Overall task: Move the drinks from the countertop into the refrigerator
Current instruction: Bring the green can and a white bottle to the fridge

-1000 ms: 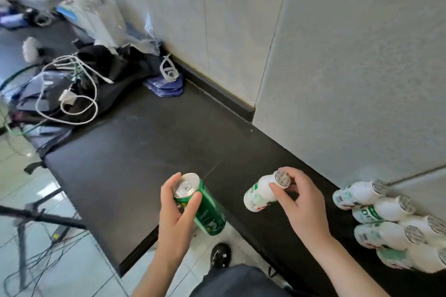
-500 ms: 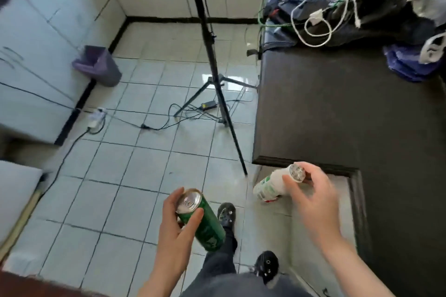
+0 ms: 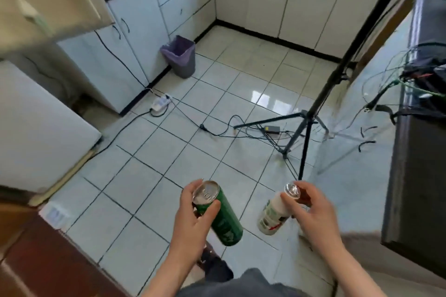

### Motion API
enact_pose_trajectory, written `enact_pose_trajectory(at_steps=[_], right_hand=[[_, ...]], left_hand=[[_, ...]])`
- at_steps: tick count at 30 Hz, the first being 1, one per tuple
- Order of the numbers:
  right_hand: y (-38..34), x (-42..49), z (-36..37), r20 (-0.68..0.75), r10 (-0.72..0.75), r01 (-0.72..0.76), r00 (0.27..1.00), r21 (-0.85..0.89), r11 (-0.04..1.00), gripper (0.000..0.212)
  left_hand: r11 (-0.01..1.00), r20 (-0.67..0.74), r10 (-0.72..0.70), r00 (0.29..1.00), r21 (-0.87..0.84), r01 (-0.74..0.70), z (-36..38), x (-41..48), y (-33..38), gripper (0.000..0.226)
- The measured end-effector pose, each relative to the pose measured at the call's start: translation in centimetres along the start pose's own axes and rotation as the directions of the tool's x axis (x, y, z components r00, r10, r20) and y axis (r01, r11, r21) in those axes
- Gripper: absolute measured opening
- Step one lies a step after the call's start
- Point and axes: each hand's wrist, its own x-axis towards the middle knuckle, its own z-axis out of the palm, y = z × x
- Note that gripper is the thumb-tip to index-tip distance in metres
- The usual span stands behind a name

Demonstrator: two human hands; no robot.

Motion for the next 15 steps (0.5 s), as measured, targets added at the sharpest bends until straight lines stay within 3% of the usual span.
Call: enact_pose_trajectory(at_steps=[7,15], right_hand=[[-9.7,8.6,14.2,0.184,-0.153,0.156,0.971,-0.001,0.988,0.018],[-17.6,17.5,27.7,0.366,-0.29,0.294,0.884,0.046,0.955,0.024]], left_hand=[[0.999,-0.267,-0.026,0.963,-0.043,0.015,-14.0,8.7,-1.6,0.047],[0.986,-0.543,-0.155,0.825,-0.142,0.092,-24.8,15.4,-4.5,0.046]])
